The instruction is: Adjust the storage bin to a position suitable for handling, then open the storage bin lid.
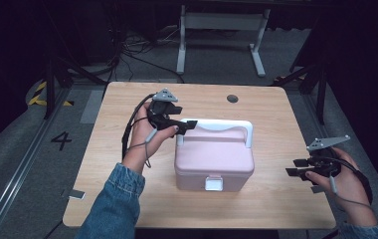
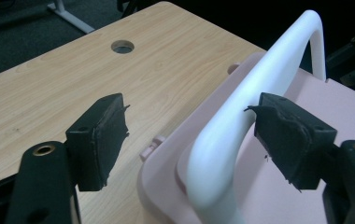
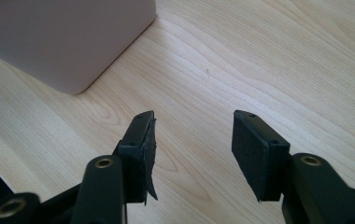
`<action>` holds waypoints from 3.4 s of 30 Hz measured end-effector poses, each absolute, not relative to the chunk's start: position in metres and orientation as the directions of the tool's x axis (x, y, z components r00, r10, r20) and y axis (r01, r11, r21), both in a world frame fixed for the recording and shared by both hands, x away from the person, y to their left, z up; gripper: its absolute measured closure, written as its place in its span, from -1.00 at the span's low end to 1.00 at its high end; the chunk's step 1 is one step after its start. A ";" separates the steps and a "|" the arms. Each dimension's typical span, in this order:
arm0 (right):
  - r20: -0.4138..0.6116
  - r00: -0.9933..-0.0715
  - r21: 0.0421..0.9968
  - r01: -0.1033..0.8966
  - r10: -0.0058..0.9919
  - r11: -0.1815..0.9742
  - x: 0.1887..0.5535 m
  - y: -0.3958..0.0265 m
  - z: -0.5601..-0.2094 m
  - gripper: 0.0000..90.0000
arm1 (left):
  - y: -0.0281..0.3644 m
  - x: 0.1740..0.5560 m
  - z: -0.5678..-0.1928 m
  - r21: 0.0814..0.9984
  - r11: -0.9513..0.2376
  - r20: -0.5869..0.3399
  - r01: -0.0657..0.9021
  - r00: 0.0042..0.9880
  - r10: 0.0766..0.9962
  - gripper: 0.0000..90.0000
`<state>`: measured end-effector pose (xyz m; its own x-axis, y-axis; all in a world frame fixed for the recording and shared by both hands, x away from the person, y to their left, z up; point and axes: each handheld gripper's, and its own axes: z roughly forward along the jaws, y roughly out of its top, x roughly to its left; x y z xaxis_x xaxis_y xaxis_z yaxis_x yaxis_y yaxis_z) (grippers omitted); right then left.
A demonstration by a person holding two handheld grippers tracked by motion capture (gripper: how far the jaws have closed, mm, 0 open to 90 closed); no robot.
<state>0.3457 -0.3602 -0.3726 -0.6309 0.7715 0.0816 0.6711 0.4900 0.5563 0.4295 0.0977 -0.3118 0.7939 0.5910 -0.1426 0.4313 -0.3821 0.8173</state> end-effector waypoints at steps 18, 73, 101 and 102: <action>0.078 -0.637 0.552 0.668 0.767 0.499 0.347 -0.357 -0.375 0.11 | 0.083 0.411 -0.327 0.854 -0.395 -0.061 0.337 0.821 0.568 -0.03; 0.123 -0.715 0.808 0.475 0.689 0.349 0.341 -0.334 -0.350 0.43 | 0.089 0.435 -0.293 0.870 -0.381 -0.012 0.313 0.785 0.619 0.55; 0.143 -0.831 0.905 0.330 0.538 0.269 0.359 -0.267 -0.335 1.00 | 0.090 0.437 -0.293 0.873 -0.367 -0.019 0.320 0.775 0.631 0.53; 0.145 -0.831 0.905 0.331 0.537 0.267 0.360 -0.267 -0.335 1.00 | 0.090 0.437 -0.293 0.875 -0.368 -0.015 0.315 0.777 0.630 0.53</action>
<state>0.3601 -0.2665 -0.3348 -0.8313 0.5365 0.1453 0.3308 0.2674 0.9050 0.4369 0.0898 -0.2929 0.7767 0.6298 -0.0146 0.3151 -0.3683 0.8747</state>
